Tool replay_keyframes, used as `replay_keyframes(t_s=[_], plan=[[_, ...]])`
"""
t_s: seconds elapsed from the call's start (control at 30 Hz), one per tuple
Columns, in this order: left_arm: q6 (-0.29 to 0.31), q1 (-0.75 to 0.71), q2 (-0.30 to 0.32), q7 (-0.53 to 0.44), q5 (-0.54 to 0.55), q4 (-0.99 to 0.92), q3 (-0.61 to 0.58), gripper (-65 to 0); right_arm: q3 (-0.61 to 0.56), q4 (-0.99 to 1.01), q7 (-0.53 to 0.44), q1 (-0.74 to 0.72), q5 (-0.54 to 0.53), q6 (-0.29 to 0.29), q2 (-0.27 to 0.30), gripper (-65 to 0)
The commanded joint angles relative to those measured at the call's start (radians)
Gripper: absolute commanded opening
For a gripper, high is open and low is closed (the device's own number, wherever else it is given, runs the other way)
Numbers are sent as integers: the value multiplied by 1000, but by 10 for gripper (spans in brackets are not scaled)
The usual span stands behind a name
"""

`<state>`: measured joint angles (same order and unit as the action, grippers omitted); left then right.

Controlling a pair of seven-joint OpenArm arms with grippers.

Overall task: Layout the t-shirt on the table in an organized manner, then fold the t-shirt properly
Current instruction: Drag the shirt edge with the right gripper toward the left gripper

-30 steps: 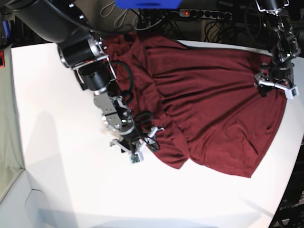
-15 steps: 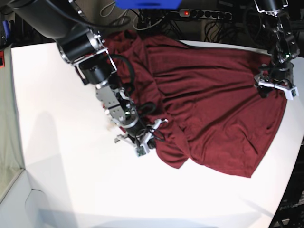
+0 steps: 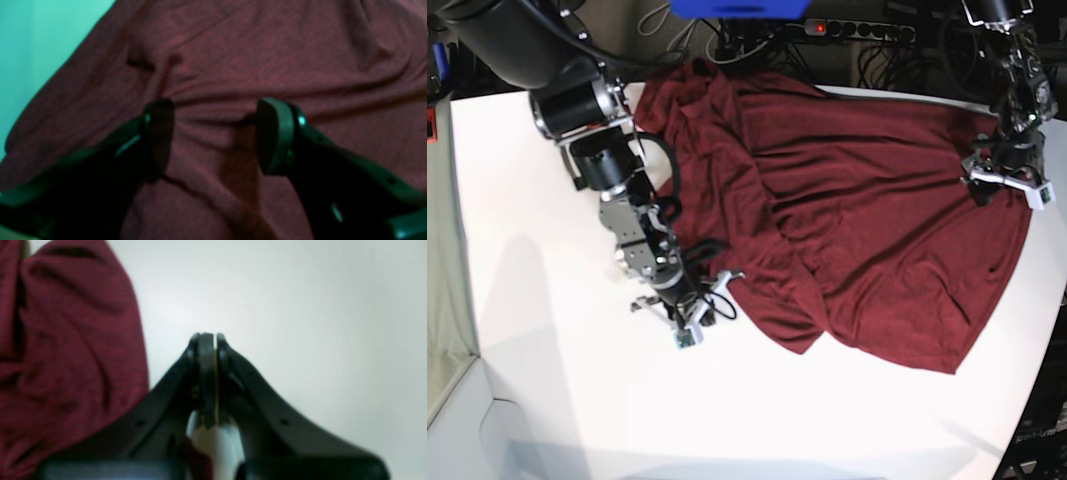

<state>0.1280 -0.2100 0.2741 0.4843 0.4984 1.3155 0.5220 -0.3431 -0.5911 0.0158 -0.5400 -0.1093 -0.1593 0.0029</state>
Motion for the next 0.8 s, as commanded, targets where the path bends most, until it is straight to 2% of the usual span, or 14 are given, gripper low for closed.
replay_keyframes(t_s=[0.0,0.13,0.3,0.4,0.47,0.57,0.63,0.77], plan=[[-8,-19,-5,89,1,-6,-3,-266,0,-13,3,-25,1,4,-7,-650],[-8,-42,6,89,0,-6,2,-266,2,-40,14,-18,-3,-3,-7,-650],[-8,-47,27,89,0,-14,2,-266,-4,-175,14,34,-2,-3,-24,-641],[-8,-45,37,89,-2,-18,2,-266,-6,-255,16,70,3,-3,-57,-555],[-8,-47,52,89,-2,-18,2,-266,-6,-295,40,88,3,-3,-76,-475],[-8,-49,57,89,-2,-18,11,-266,-18,-312,86,96,3,-3,-111,-393],[-8,-56,57,89,-2,-18,51,-266,-50,-312,105,96,3,-3,-117,-366],[-6,-68,55,89,-2,-6,82,-266,-107,-312,100,113,3,-3,-122,-365]])
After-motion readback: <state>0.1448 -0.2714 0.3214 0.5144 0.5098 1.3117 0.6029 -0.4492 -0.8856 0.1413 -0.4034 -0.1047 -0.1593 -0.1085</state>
